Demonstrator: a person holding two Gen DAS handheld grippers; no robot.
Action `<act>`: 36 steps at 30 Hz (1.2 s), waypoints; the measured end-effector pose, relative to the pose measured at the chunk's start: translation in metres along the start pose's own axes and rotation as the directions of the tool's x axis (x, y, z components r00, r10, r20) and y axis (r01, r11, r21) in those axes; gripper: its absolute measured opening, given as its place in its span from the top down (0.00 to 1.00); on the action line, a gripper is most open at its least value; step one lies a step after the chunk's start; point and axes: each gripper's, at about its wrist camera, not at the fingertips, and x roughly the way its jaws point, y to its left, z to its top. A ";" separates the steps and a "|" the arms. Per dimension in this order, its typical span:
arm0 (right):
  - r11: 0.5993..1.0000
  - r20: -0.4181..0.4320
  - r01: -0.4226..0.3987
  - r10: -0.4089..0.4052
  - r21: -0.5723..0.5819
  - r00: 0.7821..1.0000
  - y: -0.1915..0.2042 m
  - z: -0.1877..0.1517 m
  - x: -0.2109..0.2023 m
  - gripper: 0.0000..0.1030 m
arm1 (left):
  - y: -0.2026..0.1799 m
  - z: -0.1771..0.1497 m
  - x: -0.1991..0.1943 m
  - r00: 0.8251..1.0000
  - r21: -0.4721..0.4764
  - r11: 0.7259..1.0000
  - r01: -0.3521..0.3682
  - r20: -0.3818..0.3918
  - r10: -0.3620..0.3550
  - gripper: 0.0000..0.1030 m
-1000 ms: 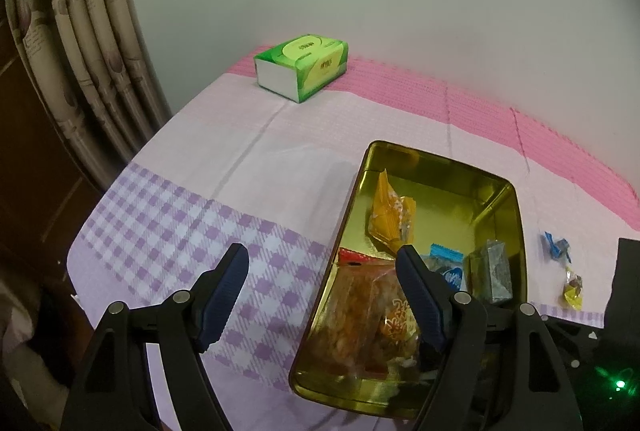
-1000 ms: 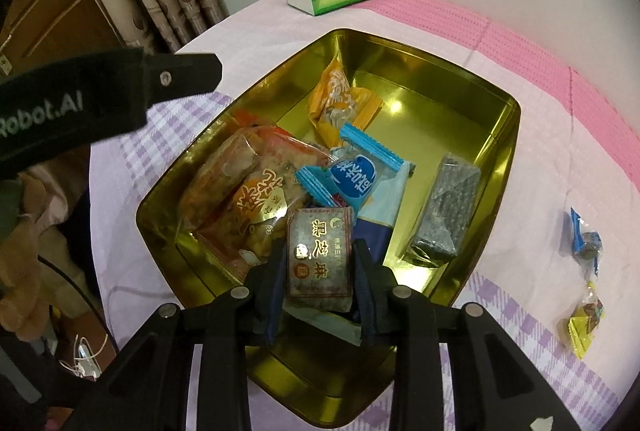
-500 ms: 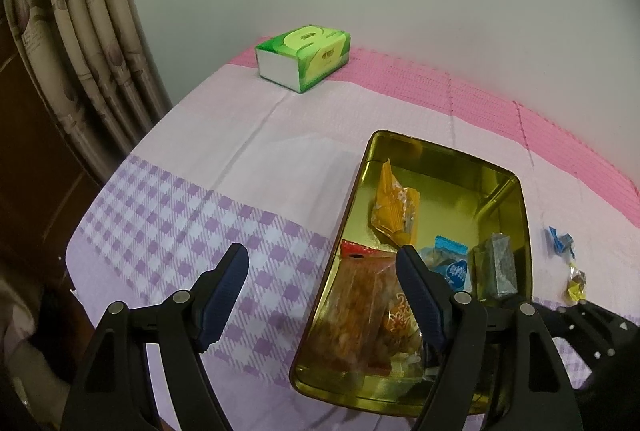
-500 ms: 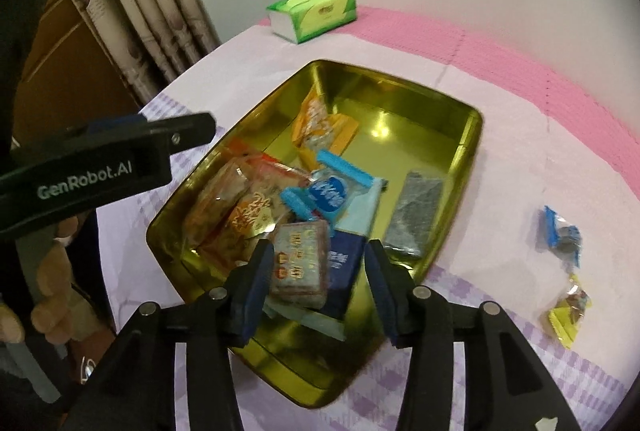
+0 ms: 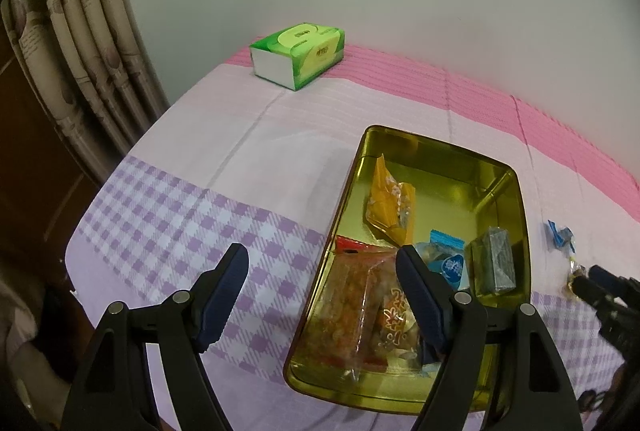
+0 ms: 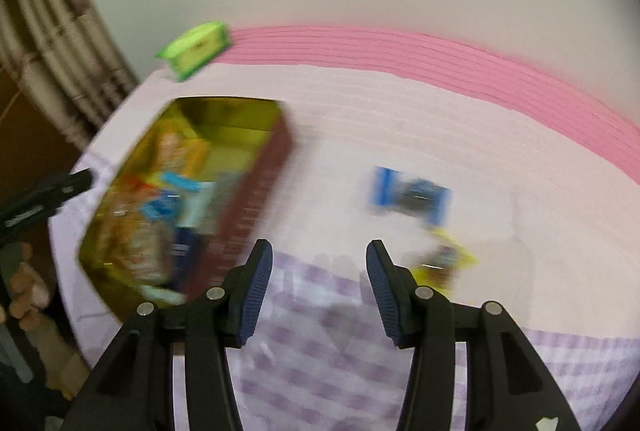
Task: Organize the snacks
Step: 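Move the right gripper to the yellow-wrapped candy and grasp it, then grasp the blue twist-wrapped candy with the left gripper while the right holds the yellow candy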
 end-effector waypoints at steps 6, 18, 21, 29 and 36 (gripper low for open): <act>0.993 -0.073 0.087 -0.082 0.075 0.994 -0.044 -0.013 0.009 0.54 | -0.004 -0.001 0.001 1.000 0.009 1.000 0.005 -0.004 -0.005 0.26; 0.973 -0.140 0.108 -0.080 0.205 0.987 -0.069 -0.011 0.034 0.54 | -0.004 -0.001 0.001 1.000 0.017 1.000 0.003 -0.004 -0.003 0.26; 0.969 -0.150 0.120 -0.089 0.217 0.985 -0.071 -0.008 0.043 0.54 | -0.004 -0.002 0.002 1.000 0.017 1.000 0.000 -0.004 0.000 0.26; 0.974 -0.117 0.152 -0.133 0.168 0.984 -0.065 -0.006 0.046 0.61 | -0.008 -0.003 0.001 1.000 0.036 0.999 -0.010 -0.001 0.010 0.26; 0.978 -0.079 0.182 -0.175 0.099 0.982 -0.063 -0.014 0.042 0.71 | -0.010 -0.004 0.001 1.000 0.046 0.999 -0.011 0.002 0.011 0.26</act>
